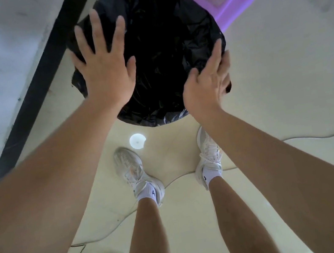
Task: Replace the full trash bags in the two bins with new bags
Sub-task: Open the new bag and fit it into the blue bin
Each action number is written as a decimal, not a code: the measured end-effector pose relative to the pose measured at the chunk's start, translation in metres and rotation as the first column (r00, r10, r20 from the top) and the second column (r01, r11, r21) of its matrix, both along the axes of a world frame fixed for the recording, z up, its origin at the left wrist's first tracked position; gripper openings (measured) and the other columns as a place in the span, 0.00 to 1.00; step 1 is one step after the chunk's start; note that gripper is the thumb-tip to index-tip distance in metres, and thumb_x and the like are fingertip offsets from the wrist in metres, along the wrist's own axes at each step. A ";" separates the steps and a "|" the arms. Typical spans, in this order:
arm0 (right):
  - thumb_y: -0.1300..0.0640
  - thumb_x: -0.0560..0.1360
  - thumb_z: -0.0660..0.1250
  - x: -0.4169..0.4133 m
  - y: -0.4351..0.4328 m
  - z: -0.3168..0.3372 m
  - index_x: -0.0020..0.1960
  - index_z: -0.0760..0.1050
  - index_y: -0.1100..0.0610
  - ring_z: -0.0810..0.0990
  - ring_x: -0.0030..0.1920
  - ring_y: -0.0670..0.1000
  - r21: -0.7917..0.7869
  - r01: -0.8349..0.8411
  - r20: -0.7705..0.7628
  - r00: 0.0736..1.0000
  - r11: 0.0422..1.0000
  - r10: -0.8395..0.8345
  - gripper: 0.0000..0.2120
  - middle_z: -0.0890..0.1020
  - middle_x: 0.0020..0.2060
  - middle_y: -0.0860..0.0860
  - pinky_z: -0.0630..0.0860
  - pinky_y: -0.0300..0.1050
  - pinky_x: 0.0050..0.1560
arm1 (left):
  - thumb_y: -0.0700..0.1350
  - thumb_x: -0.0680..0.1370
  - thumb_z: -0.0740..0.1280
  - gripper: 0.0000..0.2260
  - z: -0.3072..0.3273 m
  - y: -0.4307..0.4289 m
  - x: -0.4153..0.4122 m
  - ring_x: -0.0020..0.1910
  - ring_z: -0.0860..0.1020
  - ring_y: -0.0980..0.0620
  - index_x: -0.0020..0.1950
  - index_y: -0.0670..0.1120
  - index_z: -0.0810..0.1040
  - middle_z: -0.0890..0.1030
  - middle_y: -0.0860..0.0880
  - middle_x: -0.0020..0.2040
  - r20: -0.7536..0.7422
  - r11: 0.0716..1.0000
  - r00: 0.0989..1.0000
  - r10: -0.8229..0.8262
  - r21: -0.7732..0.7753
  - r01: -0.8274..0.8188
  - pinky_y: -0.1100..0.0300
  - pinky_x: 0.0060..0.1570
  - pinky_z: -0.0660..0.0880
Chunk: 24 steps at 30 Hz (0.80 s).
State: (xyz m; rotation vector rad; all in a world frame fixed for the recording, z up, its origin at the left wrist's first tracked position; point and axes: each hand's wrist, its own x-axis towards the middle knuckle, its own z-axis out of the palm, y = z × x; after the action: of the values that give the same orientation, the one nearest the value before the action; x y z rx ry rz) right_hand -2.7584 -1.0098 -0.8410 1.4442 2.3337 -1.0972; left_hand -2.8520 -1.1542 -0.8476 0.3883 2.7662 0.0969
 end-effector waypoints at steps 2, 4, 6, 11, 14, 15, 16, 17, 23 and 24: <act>0.51 0.83 0.56 -0.009 0.004 -0.014 0.81 0.41 0.49 0.57 0.77 0.59 -0.016 -0.058 0.001 0.998 0.998 0.058 0.33 0.50 0.80 0.54 0.55 0.56 0.75 | 0.60 0.82 0.53 0.31 -0.012 -0.002 -0.015 0.74 0.57 0.30 0.80 0.57 0.41 0.42 0.42 0.80 0.174 0.989 0.973 0.150 -0.032 -0.146 0.37 0.68 0.64; 0.48 0.84 0.52 -0.014 0.023 -0.030 0.81 0.45 0.52 0.64 0.74 0.59 -0.054 0.003 -0.007 1.000 0.999 -0.003 0.30 0.58 0.78 0.57 0.59 0.51 0.72 | 0.61 0.82 0.50 0.30 -0.015 -0.007 -0.020 0.70 0.67 0.31 0.80 0.56 0.40 0.50 0.42 0.80 0.247 0.940 0.913 0.325 0.023 -0.341 0.42 0.64 0.68; 0.44 0.85 0.49 -0.012 0.045 -0.041 0.79 0.55 0.51 0.70 0.70 0.58 -0.149 0.101 0.035 0.995 0.984 -0.097 0.25 0.69 0.73 0.55 0.65 0.47 0.68 | 0.60 0.83 0.50 0.29 -0.019 -0.024 -0.013 0.67 0.71 0.37 0.80 0.56 0.42 0.62 0.42 0.77 0.329 0.874 0.854 0.404 0.136 -0.466 0.47 0.64 0.68; 0.41 0.84 0.49 0.000 0.065 -0.047 0.64 0.68 0.56 0.75 0.52 0.55 -0.178 -0.023 0.047 0.998 0.984 0.032 0.22 0.76 0.49 0.52 0.68 0.44 0.51 | 0.60 0.79 0.61 0.32 -0.036 -0.059 0.021 0.69 0.70 0.52 0.79 0.58 0.50 0.70 0.53 0.71 0.574 0.635 0.711 0.407 0.382 -0.672 0.57 0.69 0.66; 0.42 0.84 0.51 0.003 0.068 -0.052 0.61 0.67 0.59 0.73 0.47 0.56 -0.117 -0.117 0.024 0.992 0.986 0.121 0.21 0.76 0.45 0.53 0.66 0.45 0.45 | 0.52 0.82 0.61 0.33 -0.040 -0.054 0.038 0.65 0.72 0.55 0.80 0.54 0.45 0.70 0.51 0.71 0.429 0.694 0.789 0.440 0.395 -0.602 0.66 0.63 0.64; 0.42 0.84 0.52 0.004 0.069 -0.053 0.61 0.67 0.59 0.73 0.46 0.56 -0.091 -0.156 0.024 0.987 0.984 0.159 0.21 0.76 0.45 0.54 0.65 0.45 0.44 | 0.52 0.82 0.60 0.32 -0.041 -0.051 0.044 0.65 0.73 0.54 0.80 0.52 0.45 0.71 0.49 0.71 0.352 0.696 0.812 0.465 0.422 -0.581 0.68 0.61 0.64; 0.42 0.84 0.52 0.004 0.070 -0.052 0.61 0.66 0.60 0.73 0.45 0.57 -0.075 -0.184 0.028 0.982 0.980 0.186 0.21 0.76 0.45 0.54 0.64 0.45 0.43 | 0.52 0.82 0.60 0.32 -0.040 -0.048 0.049 0.67 0.73 0.52 0.80 0.51 0.45 0.70 0.47 0.72 0.301 0.683 0.820 0.487 0.454 -0.572 0.71 0.61 0.64; 0.42 0.83 0.53 0.002 0.071 -0.053 0.62 0.66 0.60 0.74 0.46 0.57 -0.074 -0.199 0.034 0.979 0.977 0.202 0.21 0.76 0.45 0.54 0.65 0.45 0.44 | 0.52 0.82 0.60 0.32 -0.038 -0.045 0.053 0.69 0.71 0.50 0.80 0.49 0.45 0.68 0.45 0.73 0.280 0.665 0.817 0.504 0.478 -0.574 0.76 0.60 0.61; 0.43 0.79 0.62 0.008 0.061 -0.037 0.79 0.55 0.52 0.69 0.71 0.52 -0.129 -0.103 -0.010 0.995 0.986 0.103 0.33 0.71 0.71 0.51 0.64 0.49 0.72 | 0.50 0.77 0.65 0.38 0.002 -0.024 0.101 0.74 0.59 0.46 0.79 0.40 0.49 0.52 0.36 0.77 0.041 0.744 0.800 0.599 0.340 -0.575 0.53 0.73 0.59; 0.46 0.79 0.63 0.014 0.052 -0.030 0.80 0.53 0.52 0.66 0.73 0.53 -0.075 -0.080 -0.030 0.996 0.994 0.078 0.34 0.66 0.74 0.53 0.61 0.50 0.73 | 0.51 0.76 0.66 0.39 0.008 -0.019 0.112 0.75 0.58 0.43 0.79 0.42 0.48 0.51 0.36 0.78 0.026 0.725 0.765 0.644 0.298 -0.620 0.46 0.72 0.58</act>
State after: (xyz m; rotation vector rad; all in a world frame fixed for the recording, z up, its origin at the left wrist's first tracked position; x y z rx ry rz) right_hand -2.7446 -0.9575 -0.8712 1.3067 2.3187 -1.1782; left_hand -2.7399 -1.1731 -0.8397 -0.5306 2.8344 0.6762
